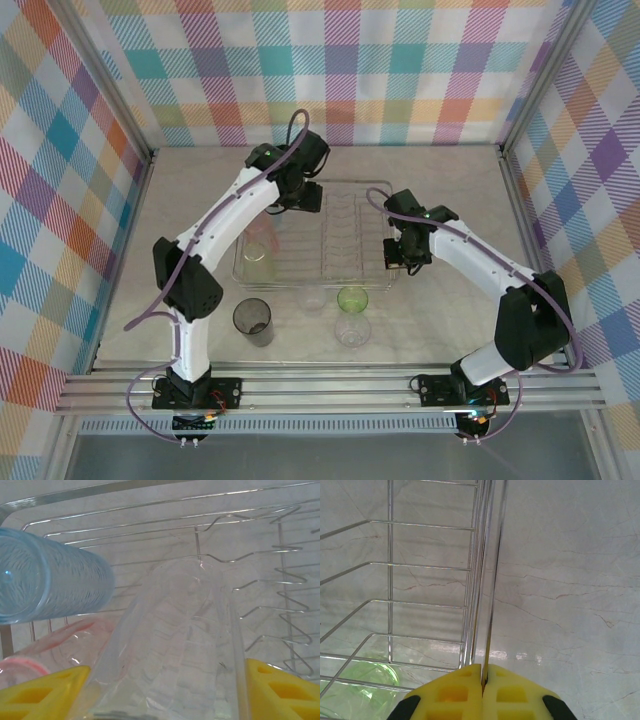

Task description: Load the cups into the dish rack

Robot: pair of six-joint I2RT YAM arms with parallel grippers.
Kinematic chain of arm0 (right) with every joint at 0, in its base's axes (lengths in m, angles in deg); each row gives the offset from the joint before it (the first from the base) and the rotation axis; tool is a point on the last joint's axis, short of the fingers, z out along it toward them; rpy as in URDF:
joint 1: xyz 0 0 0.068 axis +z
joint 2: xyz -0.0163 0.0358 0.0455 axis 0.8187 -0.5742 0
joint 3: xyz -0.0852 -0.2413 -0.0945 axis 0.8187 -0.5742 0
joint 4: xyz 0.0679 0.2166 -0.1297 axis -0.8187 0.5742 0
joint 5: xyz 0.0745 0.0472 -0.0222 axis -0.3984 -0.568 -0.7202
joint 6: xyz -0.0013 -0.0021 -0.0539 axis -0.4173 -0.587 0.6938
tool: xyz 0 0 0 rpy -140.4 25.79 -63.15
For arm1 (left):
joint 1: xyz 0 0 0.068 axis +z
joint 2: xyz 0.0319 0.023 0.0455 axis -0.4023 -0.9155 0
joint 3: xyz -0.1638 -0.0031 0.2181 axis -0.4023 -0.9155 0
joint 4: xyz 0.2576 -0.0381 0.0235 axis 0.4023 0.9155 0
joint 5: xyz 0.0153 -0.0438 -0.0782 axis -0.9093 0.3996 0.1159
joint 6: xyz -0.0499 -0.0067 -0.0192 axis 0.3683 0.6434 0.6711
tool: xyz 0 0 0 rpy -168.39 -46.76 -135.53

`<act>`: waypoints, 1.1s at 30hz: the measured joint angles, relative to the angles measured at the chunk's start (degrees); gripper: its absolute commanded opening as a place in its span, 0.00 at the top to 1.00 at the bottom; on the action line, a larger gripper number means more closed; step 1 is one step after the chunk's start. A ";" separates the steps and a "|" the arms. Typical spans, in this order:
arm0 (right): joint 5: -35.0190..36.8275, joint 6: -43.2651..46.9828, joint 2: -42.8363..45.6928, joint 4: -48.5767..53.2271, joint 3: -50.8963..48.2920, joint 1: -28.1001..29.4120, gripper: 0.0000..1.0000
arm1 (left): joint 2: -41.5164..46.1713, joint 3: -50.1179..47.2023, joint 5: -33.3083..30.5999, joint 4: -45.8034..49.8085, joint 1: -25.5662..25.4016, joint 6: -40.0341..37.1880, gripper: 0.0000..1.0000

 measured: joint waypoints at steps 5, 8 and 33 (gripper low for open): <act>0.37 0.00 0.31 0.15 -0.31 0.35 1.00 | -5.68 5.57 -1.77 3.21 -0.09 -0.11 0.98; 0.57 0.00 0.33 0.22 -0.31 0.39 1.00 | -9.40 10.05 -2.78 5.31 -0.15 -0.39 0.99; 1.92 1.64 1.92 4.46 -2.03 1.14 0.44 | -17.97 14.34 -3.78 8.44 3.23 -1.46 0.75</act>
